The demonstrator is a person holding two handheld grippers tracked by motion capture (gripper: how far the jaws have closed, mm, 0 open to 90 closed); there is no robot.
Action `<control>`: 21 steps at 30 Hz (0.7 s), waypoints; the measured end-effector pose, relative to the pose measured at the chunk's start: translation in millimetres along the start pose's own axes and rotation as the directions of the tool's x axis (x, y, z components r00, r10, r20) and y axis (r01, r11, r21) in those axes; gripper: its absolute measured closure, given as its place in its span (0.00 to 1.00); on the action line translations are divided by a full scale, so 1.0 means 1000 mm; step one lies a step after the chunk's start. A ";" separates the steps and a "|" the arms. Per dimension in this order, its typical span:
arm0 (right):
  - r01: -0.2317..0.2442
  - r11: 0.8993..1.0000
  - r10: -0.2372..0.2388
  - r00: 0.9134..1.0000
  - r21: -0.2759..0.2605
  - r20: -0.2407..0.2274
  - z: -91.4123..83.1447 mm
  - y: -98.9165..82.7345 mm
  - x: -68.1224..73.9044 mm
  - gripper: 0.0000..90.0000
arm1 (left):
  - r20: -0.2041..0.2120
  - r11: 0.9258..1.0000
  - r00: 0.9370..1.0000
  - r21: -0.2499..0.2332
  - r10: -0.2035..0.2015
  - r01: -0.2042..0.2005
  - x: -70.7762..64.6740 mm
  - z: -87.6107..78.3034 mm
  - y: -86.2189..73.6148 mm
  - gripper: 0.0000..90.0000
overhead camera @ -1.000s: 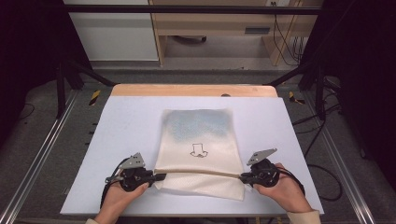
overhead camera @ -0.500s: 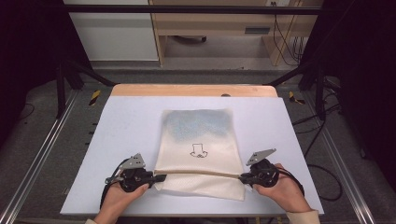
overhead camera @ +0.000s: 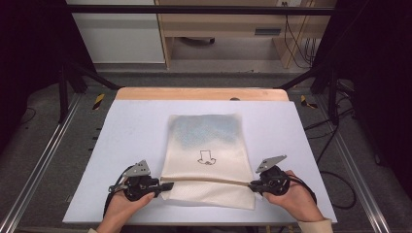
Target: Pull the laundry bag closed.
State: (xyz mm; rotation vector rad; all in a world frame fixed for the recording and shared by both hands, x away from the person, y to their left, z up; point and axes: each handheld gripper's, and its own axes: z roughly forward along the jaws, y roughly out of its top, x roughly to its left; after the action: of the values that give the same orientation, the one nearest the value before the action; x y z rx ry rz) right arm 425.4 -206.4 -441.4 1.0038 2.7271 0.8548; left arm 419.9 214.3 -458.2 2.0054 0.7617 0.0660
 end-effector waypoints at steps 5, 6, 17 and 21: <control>-0.012 0.999 0.013 0.999 -0.041 0.034 -0.005 0.002 -0.001 0.67 | -0.049 0.999 0.998 -0.024 -0.032 0.030 0.002 -0.014 0.000 0.57; -0.024 0.998 0.027 0.999 -0.065 0.046 -0.008 0.005 0.000 0.58 | -0.063 0.999 0.998 -0.029 -0.031 0.029 0.002 -0.017 0.001 0.51; -0.070 0.975 0.117 0.969 -0.209 0.219 -0.027 0.051 0.010 0.14 | -0.287 0.998 0.957 0.046 -0.034 0.050 0.012 -0.046 0.019 0.20; -0.091 0.975 0.141 0.960 -0.205 0.242 -0.032 0.054 0.004 0.12 | -0.320 0.990 0.948 0.133 0.006 0.039 0.021 -0.054 0.028 0.18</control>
State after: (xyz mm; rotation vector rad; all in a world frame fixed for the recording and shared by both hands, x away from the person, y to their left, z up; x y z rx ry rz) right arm 443.9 -184.9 -385.1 1.1540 2.3427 0.9153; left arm 431.9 257.7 -412.2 2.1471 1.0117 0.3443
